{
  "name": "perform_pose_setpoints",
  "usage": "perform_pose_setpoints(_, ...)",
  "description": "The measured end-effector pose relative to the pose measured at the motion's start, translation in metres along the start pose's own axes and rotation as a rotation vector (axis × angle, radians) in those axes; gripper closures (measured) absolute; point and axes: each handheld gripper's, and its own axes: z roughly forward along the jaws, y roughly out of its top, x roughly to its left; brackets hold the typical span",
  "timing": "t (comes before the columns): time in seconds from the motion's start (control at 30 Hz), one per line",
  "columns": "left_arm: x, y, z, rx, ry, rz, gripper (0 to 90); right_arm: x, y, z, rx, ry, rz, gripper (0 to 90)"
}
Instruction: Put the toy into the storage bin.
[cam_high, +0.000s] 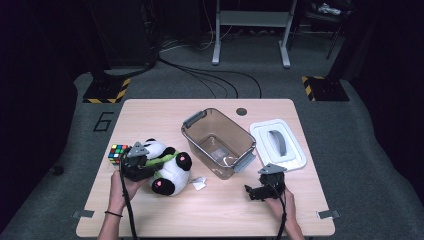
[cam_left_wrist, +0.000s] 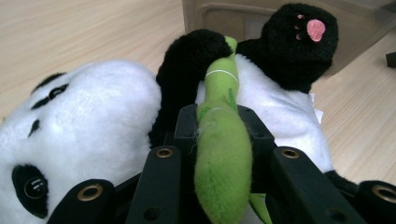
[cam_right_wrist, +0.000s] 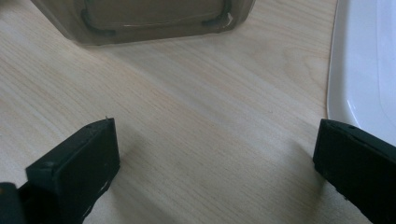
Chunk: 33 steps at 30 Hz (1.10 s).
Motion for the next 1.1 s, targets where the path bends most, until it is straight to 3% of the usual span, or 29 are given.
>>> perform_pose_setpoints(0.37,-0.001,0.007,-0.009,-0.031,-0.03,0.046,74.6,0.0,0.0,0.0,-0.001,-0.003,-0.004,0.0)
perform_pose_setpoints(1.1,-0.01,0.046,-0.056,-0.128,-0.051,0.118,74.6,0.0,0.0,0.0,-0.001,-0.002,-0.002,0.0)
